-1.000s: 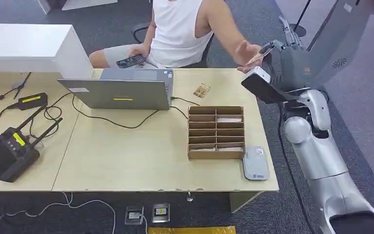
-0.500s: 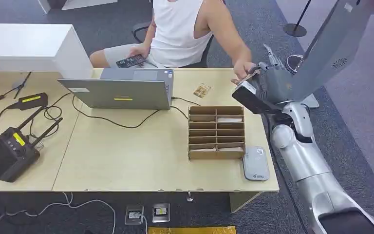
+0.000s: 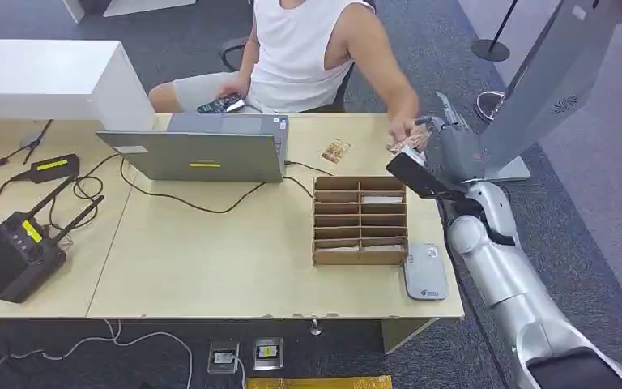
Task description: Pass the card to the sensor for recognition and then transmit it.
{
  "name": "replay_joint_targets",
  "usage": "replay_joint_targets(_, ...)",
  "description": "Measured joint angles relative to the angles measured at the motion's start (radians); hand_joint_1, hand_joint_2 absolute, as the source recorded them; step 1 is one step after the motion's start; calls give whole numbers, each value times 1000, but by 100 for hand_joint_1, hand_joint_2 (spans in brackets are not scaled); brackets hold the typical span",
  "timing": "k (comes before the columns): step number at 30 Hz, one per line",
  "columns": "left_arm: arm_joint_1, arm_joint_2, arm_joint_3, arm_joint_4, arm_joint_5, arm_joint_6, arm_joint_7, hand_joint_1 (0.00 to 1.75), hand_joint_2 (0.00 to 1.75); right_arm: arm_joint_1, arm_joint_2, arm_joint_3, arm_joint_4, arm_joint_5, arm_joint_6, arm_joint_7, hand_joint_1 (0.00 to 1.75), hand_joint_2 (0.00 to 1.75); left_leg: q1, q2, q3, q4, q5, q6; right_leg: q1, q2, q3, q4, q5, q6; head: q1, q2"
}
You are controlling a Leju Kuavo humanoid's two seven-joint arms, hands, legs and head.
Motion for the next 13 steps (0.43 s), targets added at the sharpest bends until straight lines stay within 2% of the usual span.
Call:
replay_joint_targets(3,3,0,0,0,4,1,0,0,0,1,-3,-8,-10,-27,-77,24,0,175,0,0,0,0,0,0,0,0,0,0,0,0,0,0)
replay_joint_targets(6,9,0,0,0,10,2,0,0,0,2,-26,-53,-56,-97,-169,47,0,175,0,0,0,0,0,0,0,-1,0,0,0,0,0,0)
replay_joint_targets(11,14,0,0,0,13,2,0,0,0,2,-100,-163,-140,-201,-234,58,0,175,-1,0,1,1,0,0,-1,0,-1,-1,0,0,0,0)
replay_joint_targets(13,15,0,0,0,16,2,0,0,0,5,-150,-228,-169,-259,-259,56,0,175,-1,-1,0,1,0,0,-1,-1,0,-1,0,0,0,0)
